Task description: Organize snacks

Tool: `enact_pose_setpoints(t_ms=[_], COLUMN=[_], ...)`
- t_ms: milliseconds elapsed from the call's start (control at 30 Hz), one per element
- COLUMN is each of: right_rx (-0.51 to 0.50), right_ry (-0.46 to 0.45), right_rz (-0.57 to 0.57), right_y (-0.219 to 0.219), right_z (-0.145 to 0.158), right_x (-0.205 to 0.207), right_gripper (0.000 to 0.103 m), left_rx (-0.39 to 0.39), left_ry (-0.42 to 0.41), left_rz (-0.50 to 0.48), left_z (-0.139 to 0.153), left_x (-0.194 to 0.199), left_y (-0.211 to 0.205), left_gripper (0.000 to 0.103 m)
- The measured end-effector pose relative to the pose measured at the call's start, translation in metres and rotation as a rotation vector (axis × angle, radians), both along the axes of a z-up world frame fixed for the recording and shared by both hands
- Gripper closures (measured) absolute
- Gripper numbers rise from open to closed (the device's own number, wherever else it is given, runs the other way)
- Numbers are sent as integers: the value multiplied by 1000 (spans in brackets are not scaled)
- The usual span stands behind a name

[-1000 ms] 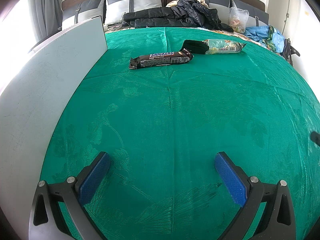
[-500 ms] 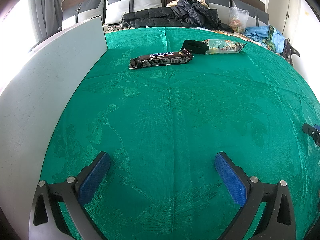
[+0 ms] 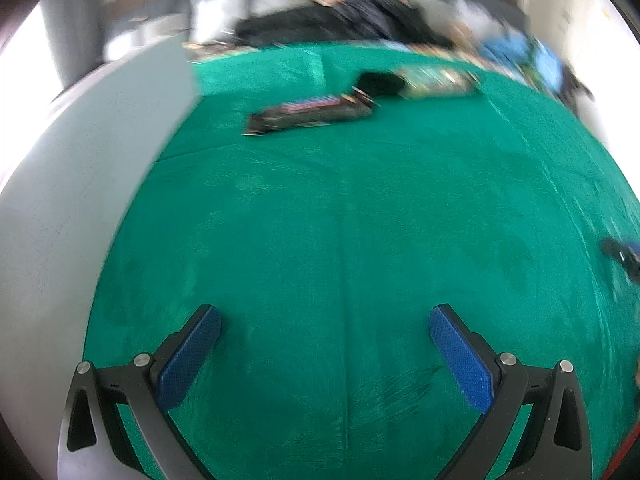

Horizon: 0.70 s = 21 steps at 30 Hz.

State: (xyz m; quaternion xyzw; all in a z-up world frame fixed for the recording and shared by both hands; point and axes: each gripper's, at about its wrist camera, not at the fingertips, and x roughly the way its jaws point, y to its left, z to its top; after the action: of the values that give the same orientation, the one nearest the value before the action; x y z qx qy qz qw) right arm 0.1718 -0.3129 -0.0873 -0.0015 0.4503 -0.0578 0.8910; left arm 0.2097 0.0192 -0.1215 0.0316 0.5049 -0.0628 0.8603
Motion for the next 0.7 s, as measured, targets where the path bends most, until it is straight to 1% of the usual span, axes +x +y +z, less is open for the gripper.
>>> enact_pose_setpoints(t_ms=[33, 67, 133, 167, 200, 267, 333, 400, 533, 567, 600, 633, 667, 700], right_rx=[0, 0, 0, 0, 0, 0, 0, 0, 1, 0, 0, 1, 1, 1], right_ry=[0, 0, 0, 0, 0, 0, 0, 1, 2, 2, 2, 2, 2, 2], right_rz=[0, 0, 0, 0, 0, 0, -1, 0, 2, 2, 2, 2, 2, 2], right_y=[0, 0, 0, 0, 0, 0, 0, 0, 2, 1, 1, 2, 2, 2], right_z=[0, 0, 0, 0, 0, 0, 0, 0, 0, 0, 0, 0, 0, 0], right_x=[0, 0, 0, 0, 0, 0, 0, 0, 1, 2, 2, 2, 2, 2], right_gripper=[13, 13, 13, 13, 13, 13, 13, 12, 11, 11, 11, 11, 11, 11], left_rx=[12, 48, 126, 191, 224, 306, 324, 358, 394, 359, 318, 278, 187, 120], left_ry=[35, 71, 83, 73, 64, 47, 69, 75, 79, 53, 69, 87, 124, 158], left_rz=[-45, -105, -183, -233, -252, -273, -266, -256, -277, -279, -276, -272, -262, -252], left_z=[1, 5, 17, 26, 30, 40, 39, 30, 11, 13, 14, 13, 14, 15], left_x=[9, 22, 43, 59, 68, 101, 125, 152, 175, 178, 183, 187, 190, 192], left_y=[-2, -4, -8, -10, -11, -12, -11, -13, -17, -16, -14, -13, -9, -5], left_gripper=[0, 0, 0, 0, 0, 0, 0, 0, 2, 7, 12, 26, 46, 56])
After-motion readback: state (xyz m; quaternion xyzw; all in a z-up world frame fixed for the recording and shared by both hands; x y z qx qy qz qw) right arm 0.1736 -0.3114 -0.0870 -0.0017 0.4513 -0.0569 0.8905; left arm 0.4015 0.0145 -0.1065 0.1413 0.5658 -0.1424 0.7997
